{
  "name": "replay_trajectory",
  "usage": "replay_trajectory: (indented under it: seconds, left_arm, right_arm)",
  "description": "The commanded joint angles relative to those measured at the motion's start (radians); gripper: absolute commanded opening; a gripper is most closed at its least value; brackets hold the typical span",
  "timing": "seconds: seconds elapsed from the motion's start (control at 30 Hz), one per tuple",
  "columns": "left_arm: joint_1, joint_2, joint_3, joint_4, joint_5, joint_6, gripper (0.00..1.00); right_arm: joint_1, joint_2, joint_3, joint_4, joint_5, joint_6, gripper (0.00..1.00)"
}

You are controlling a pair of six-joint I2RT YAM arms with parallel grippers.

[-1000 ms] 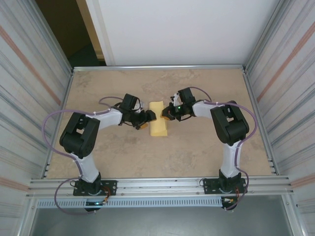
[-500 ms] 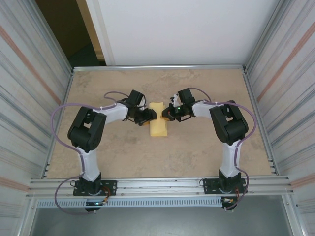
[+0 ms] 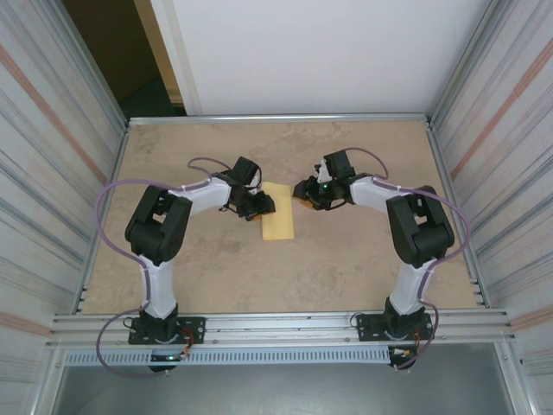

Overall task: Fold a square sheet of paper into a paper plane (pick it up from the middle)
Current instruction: First fold in half a square sheet of paper at the center of the table, then hold the square sheet of paper at the center of the table.

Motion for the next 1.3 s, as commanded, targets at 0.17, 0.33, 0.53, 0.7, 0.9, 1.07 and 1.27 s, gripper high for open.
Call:
replay_trajectory:
  seconds: [0.17,0.33,0.53,0.7,0.9,1.07,1.27]
  left_arm:
    - [-0.028,0.148,0.024,-0.152,-0.106,0.069,0.44]
    - [-0.051,0.176,0.046,-0.171,-0.132,0.094,0.45]
    - [-0.060,0.230,0.092,-0.221,-0.155,0.088,0.46]
    - [-0.063,0.257,0.101,-0.231,-0.157,0.045,0.47]
    - [-0.066,0.289,0.115,-0.246,-0.153,0.025,0.50]
    - [-0.070,0.309,0.117,-0.246,-0.148,0.030,0.50]
    - [-0.073,0.320,0.118,-0.250,-0.151,0.042,0.51]
  right_arm:
    - [-0.024,-0.050,-0.039,-0.046,0.070,-0.009,0.43]
    - [-0.024,-0.046,-0.046,-0.043,0.074,0.004,0.45]
    - [-0.021,-0.034,-0.040,-0.044,0.071,0.004,0.46]
    - [-0.017,-0.025,-0.038,-0.040,0.070,0.007,0.46]
    - [-0.011,-0.013,-0.032,-0.039,0.066,0.008,0.46]
    - [-0.003,-0.005,-0.027,-0.038,0.065,0.007,0.46]
    - [0.009,0.006,-0.021,-0.037,0.061,0.007,0.46]
